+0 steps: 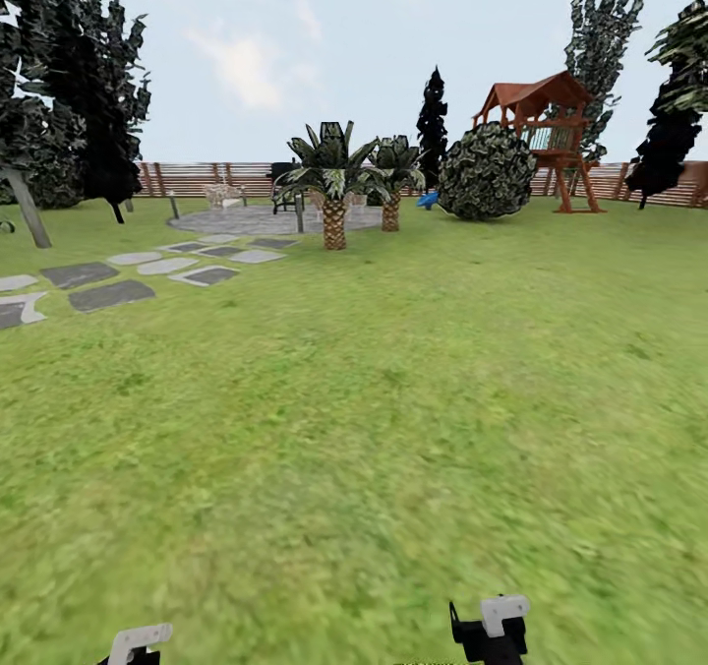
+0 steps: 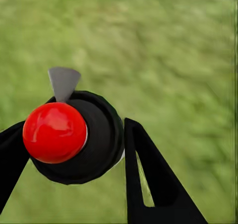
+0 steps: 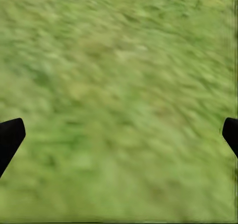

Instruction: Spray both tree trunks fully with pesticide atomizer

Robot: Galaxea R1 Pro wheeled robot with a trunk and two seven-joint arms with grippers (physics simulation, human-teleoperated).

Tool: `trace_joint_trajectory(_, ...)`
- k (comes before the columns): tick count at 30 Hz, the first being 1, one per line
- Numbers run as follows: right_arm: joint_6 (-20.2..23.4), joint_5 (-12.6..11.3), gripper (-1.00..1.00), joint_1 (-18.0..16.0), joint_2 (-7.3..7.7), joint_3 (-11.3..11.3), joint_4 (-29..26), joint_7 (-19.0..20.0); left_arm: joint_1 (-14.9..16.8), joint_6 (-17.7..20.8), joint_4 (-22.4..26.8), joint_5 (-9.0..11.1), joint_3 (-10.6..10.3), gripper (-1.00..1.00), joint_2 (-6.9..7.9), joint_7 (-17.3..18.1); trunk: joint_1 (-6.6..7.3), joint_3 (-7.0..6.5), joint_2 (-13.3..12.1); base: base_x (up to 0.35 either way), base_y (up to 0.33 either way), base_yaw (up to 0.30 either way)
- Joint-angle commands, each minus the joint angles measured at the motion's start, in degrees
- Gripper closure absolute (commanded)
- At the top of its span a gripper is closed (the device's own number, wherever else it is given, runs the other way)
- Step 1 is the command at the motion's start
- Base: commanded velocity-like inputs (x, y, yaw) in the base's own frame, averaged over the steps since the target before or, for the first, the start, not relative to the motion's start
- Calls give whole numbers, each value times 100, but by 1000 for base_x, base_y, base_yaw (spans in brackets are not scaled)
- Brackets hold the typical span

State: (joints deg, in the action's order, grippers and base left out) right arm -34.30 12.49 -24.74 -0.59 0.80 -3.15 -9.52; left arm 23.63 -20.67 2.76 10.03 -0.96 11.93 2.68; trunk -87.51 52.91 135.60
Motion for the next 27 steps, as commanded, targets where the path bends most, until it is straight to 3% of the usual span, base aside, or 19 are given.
trace_joint_trajectory(1,-7,60,-100,-5,-2,9,7,-50,4,-16,-4,52,-13,100,2,30,1,5,2,0,0,-272)
trace_joint_trajectory(27,-7,60,-100,-4,-5,10,7,-50,2,-16,-4,52,-15,100,2,29,1,5,2,0,0,-272)
